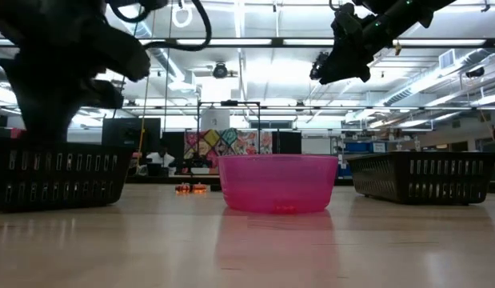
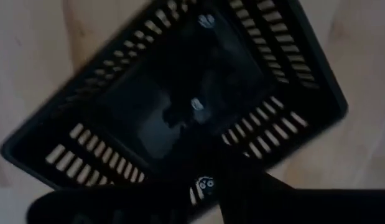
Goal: Sort Halloween decoration
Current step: Put the black skeleton toy into the bottom black bin, then put the orange pumpkin toy into the pink bowl
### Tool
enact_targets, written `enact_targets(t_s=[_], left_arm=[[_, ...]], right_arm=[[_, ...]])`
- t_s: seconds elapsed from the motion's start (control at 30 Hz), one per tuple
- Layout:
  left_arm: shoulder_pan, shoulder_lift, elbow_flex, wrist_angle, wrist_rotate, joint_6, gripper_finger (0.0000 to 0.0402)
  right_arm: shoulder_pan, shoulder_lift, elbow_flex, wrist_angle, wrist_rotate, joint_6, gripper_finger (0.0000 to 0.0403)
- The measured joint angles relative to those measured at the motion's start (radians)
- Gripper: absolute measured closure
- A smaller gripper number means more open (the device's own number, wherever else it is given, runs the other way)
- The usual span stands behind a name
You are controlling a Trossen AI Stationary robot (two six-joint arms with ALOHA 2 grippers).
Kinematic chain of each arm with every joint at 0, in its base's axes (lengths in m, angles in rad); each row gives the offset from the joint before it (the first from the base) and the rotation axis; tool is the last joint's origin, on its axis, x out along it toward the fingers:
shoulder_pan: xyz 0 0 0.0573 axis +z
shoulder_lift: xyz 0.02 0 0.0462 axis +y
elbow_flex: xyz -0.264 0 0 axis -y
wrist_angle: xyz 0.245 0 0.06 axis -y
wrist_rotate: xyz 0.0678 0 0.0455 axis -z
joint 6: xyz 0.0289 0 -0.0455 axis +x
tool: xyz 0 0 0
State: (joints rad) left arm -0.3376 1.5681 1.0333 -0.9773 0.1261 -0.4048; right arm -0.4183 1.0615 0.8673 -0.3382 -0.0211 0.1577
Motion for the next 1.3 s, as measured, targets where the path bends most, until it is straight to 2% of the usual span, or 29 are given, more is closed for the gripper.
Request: enact_targets(t_s=[0.27,0.4,0.47,0.63,0.7,0.87,1.03,1.17,1.3], left_arm=[[0.036,-0.002,-0.005,0.08,-0.047,-0.001,0.0282],[0.066,-0.033,-0.004,0.077,-0.045,-0.002,0.0257],[0.097,-0.064,0.003,0.077,-0.048,0.0,0.0254],[0.204,-0.144,0.008,0.096,-0.194,0.023,0.0257],[0.267,-0.148,0.009,0.117,-0.212,0.07,0.0258],[0.432,-0.087,0.008,0.209,-0.168,0.24,0.0258],[0.577,-0.001,0.008,0.317,-0.153,0.276,0.0257],[0.636,0.063,0.008,0.358,-0.146,0.388,0.0257],[0.657,0.11,0.008,0.347,-0.077,0.604,0.0257]], right_arm=[[0.0,0.0,0.0,0.002,0.0,0.006,0.0263],[0.0,0.0,0.0,0.002,0.005,0.007,0.0263],[0.0,0.0,0.0,0.002,0.016,0.007,0.0263],[-0.002,0.0,0.0,0.002,0.029,0.007,0.0263],[-0.003,0.0,0.0,0.005,0.029,0.007,0.0263],[-0.003,0.007,0.0,0.012,0.031,0.004,0.0263],[-0.001,0.046,0.0,0.006,0.029,0.011,0.0263],[0.004,0.082,0.0,0.015,0.005,0.056,0.0263],[0.011,0.108,0.0,0.02,-0.015,0.081,0.0263]])
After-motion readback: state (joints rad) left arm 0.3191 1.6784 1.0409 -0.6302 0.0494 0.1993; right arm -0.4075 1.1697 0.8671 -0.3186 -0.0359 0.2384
